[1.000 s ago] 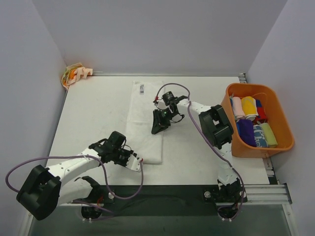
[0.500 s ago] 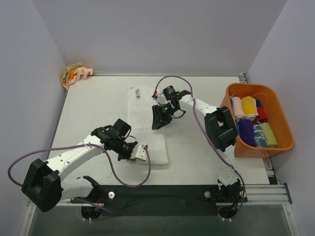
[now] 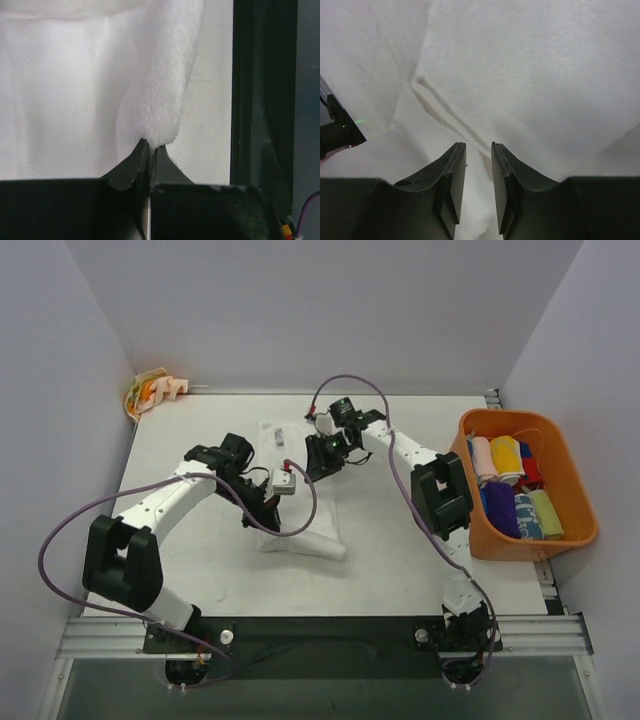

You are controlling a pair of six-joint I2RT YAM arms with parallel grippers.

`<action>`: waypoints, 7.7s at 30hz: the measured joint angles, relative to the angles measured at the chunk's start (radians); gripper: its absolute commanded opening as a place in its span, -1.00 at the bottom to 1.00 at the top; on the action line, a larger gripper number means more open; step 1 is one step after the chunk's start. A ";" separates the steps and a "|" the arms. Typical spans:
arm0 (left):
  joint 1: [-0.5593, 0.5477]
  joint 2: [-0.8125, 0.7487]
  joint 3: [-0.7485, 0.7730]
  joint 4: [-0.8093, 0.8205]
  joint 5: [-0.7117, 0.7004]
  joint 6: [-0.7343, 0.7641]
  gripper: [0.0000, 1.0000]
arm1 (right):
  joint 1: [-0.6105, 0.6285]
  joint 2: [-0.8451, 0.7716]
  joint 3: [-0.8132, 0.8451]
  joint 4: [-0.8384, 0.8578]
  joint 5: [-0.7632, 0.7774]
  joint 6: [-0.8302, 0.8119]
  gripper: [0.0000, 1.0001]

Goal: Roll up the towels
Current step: Roll the towel

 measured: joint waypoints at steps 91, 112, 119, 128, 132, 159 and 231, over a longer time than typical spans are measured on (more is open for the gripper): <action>-0.188 -0.188 -0.476 0.655 -0.508 0.023 0.80 | 0.077 0.035 -0.268 0.171 -0.163 0.290 -0.58; -0.074 0.222 -0.056 0.308 -0.295 0.034 -0.99 | -0.024 -0.194 -0.447 0.187 -0.107 0.163 0.14; 0.058 0.513 0.206 -0.080 -0.055 0.041 -1.00 | -0.177 -0.530 -0.596 0.207 -0.016 -0.068 0.37; 0.126 0.780 0.433 -0.348 0.083 0.008 -1.00 | 0.021 -0.720 -0.670 0.073 0.125 -0.387 0.36; 0.128 0.843 0.505 -0.423 0.089 -0.005 -0.96 | 0.068 -0.749 -0.668 -0.011 0.207 -0.513 0.36; 0.136 0.926 0.597 -0.523 0.097 -0.013 -0.69 | 0.466 -0.324 -0.633 0.384 0.558 -0.863 -0.98; -0.043 0.342 0.110 0.116 -0.201 0.171 -0.94 | -0.195 -0.234 -0.162 -0.248 -0.087 -0.352 -0.15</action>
